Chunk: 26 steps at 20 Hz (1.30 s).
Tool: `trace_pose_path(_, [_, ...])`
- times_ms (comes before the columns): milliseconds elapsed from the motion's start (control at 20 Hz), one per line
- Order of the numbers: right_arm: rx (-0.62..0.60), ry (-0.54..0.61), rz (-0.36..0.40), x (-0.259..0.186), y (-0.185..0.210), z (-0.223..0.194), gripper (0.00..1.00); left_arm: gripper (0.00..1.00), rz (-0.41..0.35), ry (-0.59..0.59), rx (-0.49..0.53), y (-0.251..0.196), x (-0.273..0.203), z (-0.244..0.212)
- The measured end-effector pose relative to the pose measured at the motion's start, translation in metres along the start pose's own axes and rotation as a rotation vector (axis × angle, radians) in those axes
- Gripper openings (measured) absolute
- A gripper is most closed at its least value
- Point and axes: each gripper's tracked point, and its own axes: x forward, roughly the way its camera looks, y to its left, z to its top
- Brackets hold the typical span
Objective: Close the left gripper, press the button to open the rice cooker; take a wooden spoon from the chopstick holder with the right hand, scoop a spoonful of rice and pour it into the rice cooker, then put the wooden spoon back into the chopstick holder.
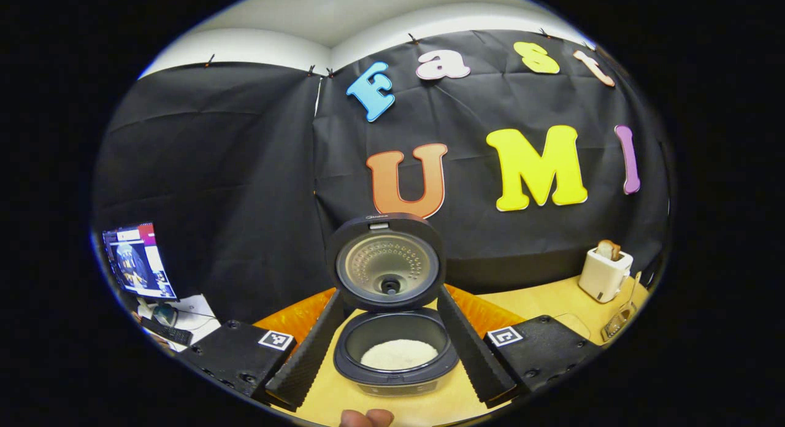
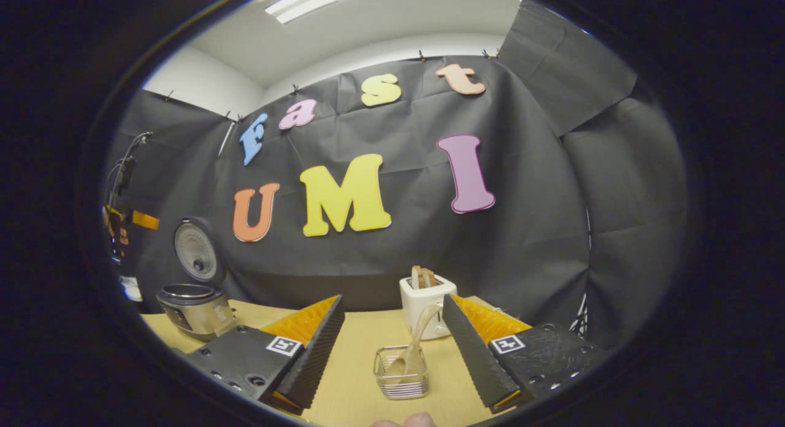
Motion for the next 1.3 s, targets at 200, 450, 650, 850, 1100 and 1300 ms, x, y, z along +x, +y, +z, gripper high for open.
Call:
trace_pose_path(200, [-0.008, 0.051, -0.054, 0.003, -0.039, -0.009, 0.92, 0.99, -0.027, -0.008, -0.084, -0.017, -0.024, -0.034])
trace_pose_path(450, [0.000, 0.174, -0.020, 0.018, -0.055, -0.034, 0.92, 0.99, -0.049, -0.047, -0.062, -0.052, -0.054, -0.073])
trace_pose_path(650, [0.018, 0.297, 0.035, 0.047, -0.049, -0.069, 0.95, 0.99, -0.062, -0.067, -0.037, -0.076, -0.076, -0.097])
trace_pose_path(850, [0.097, 0.408, 0.094, 0.081, -0.036, -0.096, 0.92, 0.99, -0.069, -0.079, 0.015, -0.089, -0.091, -0.109])
trace_pose_path(1100, [0.094, 0.478, 0.110, 0.126, -0.034, -0.117, 0.96, 0.99, -0.124, -0.073, 0.006, -0.109, -0.099, -0.114])
trace_pose_path(1300, [0.191, 0.549, 0.133, 0.154, -0.028, -0.135, 0.96, 0.99, -0.133, -0.054, 0.034, -0.113, -0.099, -0.123])
